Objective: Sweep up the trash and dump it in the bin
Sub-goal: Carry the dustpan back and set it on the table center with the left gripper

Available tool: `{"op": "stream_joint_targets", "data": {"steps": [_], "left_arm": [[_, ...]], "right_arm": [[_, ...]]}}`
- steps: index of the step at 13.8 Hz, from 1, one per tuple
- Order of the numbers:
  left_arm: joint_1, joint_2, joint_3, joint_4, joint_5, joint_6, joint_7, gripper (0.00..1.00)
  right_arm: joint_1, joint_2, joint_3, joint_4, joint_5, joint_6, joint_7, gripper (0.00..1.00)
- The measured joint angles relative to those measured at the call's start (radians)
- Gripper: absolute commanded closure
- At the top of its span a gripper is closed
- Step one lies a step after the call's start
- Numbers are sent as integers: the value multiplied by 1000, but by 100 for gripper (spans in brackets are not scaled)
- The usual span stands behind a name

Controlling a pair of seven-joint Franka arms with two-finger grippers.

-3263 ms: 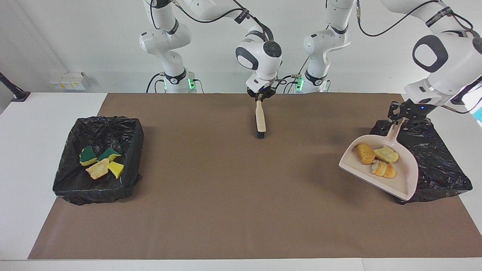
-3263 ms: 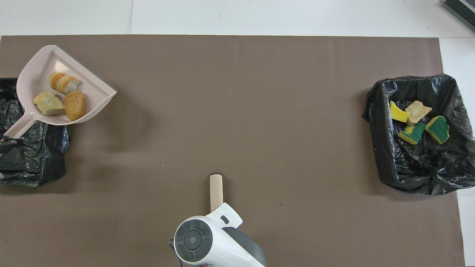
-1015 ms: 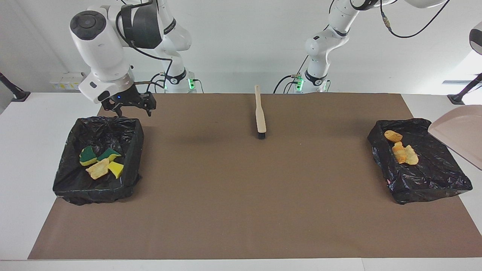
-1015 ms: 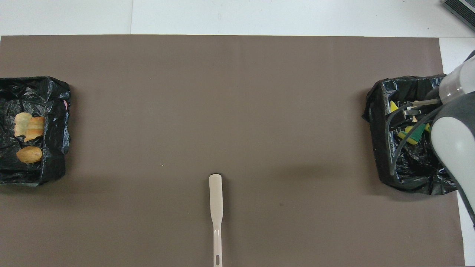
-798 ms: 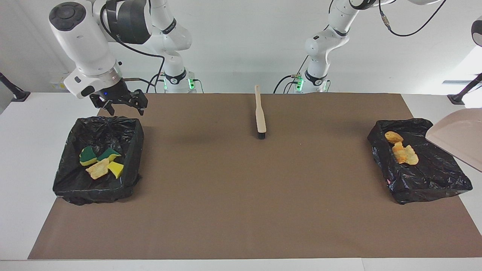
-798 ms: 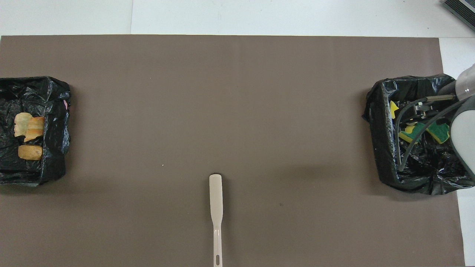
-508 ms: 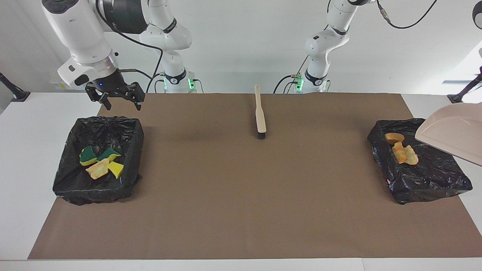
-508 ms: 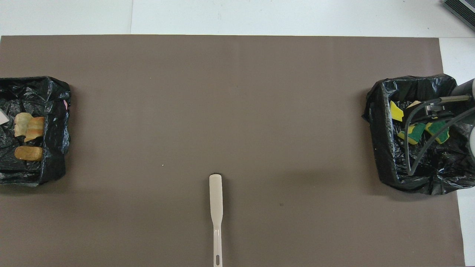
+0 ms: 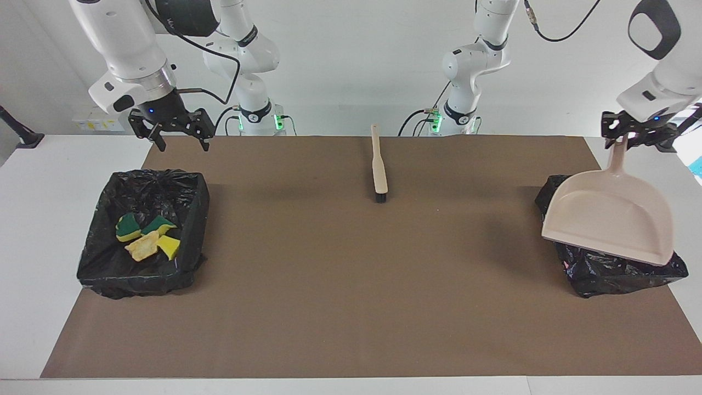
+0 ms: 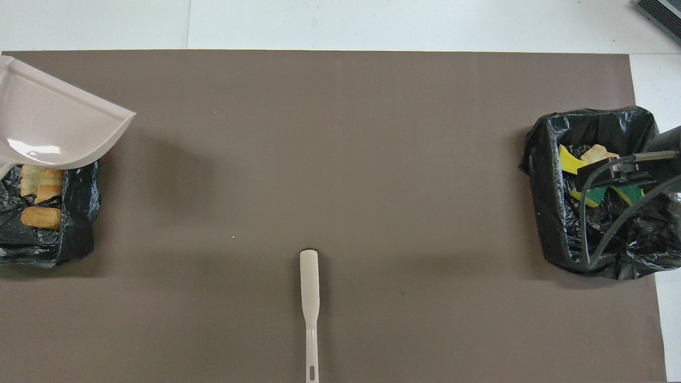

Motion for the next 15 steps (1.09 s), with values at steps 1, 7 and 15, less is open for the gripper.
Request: {"op": "stream_joint_targets", "data": {"steps": [1,7,15], "left_arm": [[-59,-15,-2,-31,-44,5,-112,100],[-414,-24,-5,-214,-190,370,-618,100],[-675,196,-4,-269,-195,687,-961,100]], "right_arm": [[-1,0,-2,-1,0,0,0,0],[-3,0,-11,-1,1,0,0,0],[-3,0,-11,-1,1,0,0,0]]}}
